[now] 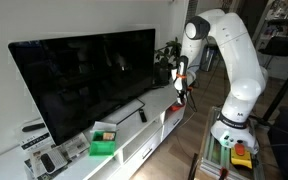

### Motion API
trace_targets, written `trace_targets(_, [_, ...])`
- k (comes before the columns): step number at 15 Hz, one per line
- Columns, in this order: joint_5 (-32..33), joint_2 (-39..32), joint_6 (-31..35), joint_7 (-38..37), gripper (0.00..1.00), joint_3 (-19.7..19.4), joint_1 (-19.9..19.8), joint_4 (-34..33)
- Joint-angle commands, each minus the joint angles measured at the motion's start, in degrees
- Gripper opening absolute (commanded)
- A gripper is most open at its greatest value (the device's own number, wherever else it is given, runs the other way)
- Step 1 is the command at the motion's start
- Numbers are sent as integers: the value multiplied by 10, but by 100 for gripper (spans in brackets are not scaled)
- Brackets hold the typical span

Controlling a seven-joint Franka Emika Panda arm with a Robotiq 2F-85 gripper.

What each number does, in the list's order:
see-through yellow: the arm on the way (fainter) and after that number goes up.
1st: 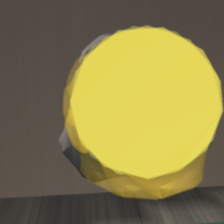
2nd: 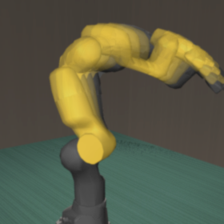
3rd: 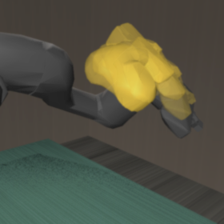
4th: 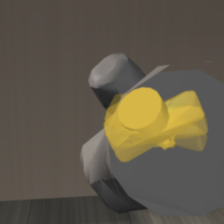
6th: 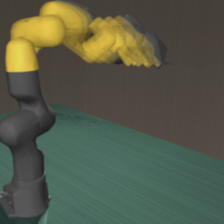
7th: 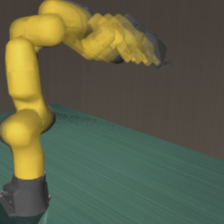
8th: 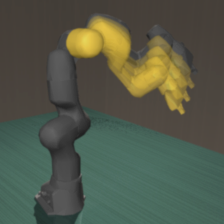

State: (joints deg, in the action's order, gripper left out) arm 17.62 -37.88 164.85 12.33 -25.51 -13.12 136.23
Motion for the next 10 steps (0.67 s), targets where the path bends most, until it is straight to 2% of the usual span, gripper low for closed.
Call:
trace_targets(1, [6,-130,23,-19,100,-13,-14,-87])
trace_targets(3, [-14,-175,25,-8,100,9,-54,-131])
trace_targets(4, [-18,-199,29,-8,100,12,-62,-152])
trace_targets(5, [-21,-226,35,-22,100,1,-55,-175])
trace_targets(7, [-22,-257,45,-21,100,4,-68,-211])
trace_targets(8, [-26,-277,48,-35,100,-8,-58,-228])
trace_targets(10, [-27,-299,68,-31,100,1,-72,-254])
